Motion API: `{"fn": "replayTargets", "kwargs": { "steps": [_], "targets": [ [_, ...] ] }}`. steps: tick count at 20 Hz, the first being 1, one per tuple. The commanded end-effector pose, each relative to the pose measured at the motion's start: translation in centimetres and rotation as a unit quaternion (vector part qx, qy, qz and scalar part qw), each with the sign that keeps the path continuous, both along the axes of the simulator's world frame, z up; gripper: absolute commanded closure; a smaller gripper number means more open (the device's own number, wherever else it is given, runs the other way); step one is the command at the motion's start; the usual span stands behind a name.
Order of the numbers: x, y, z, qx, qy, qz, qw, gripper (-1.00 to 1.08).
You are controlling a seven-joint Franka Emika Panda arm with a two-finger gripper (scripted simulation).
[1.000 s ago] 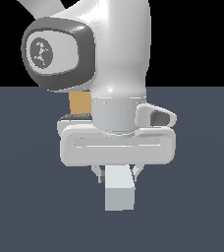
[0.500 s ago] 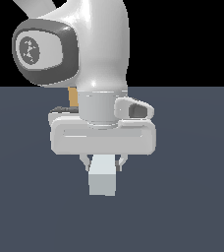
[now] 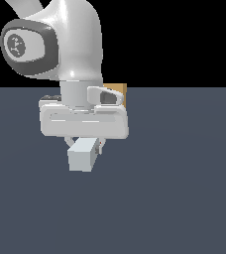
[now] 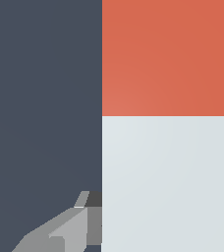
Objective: Insert the peg into the horizontal hole in a box.
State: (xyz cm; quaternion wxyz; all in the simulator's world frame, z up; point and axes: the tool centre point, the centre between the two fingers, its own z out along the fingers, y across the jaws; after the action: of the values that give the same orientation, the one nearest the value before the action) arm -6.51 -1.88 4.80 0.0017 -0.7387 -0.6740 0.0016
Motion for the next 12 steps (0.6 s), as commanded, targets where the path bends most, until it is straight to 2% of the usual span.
{"fn": "replayTargets", "kwargs": {
  "steps": [1,6,12],
  "targets": [
    [-0.9,1.2,0.6,0.000,-0.002,-0.011,0.9999,1.08],
    [-2.3,3.1,1.2,0.000,-0.002,-0.027,0.9996,1.08],
    [-3.0,4.2,1.5,0.000,-0.002,-0.035,0.9994,1.08]
  ]
}}
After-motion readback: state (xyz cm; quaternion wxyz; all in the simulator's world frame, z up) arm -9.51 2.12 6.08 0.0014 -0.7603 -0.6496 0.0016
